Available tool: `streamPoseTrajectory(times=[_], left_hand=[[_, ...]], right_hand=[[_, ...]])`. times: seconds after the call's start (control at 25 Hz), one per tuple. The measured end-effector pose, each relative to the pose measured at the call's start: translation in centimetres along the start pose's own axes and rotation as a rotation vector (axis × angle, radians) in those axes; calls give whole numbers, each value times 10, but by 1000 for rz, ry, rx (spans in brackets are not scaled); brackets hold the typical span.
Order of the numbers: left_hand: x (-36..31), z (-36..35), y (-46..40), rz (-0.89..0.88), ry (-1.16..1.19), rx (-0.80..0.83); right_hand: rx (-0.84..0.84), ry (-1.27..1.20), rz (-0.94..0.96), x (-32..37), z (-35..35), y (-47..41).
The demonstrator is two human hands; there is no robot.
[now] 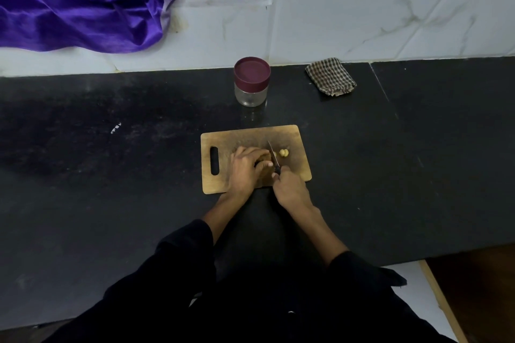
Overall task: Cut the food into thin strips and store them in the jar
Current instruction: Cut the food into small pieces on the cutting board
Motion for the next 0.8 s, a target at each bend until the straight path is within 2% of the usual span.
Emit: streamPoseTrajectory(times=[0.4, 0.8], left_hand=[[-1, -1, -1, 9, -16, -8], [1, 1, 2, 25, 41, -11]], right_hand=[[9, 148, -48, -14, -17, 22], [-15, 9, -82, -30, 8, 16]])
Point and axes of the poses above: each hand's wrist, its own y-axis away from the middle knuckle, its own z-axis out of the back of the hand, x = y × z, the point moved 6 cm from there along -y, towards the middle knuckle, and after that the axes turned 3 degrees about -z, right-handed, at the moved point
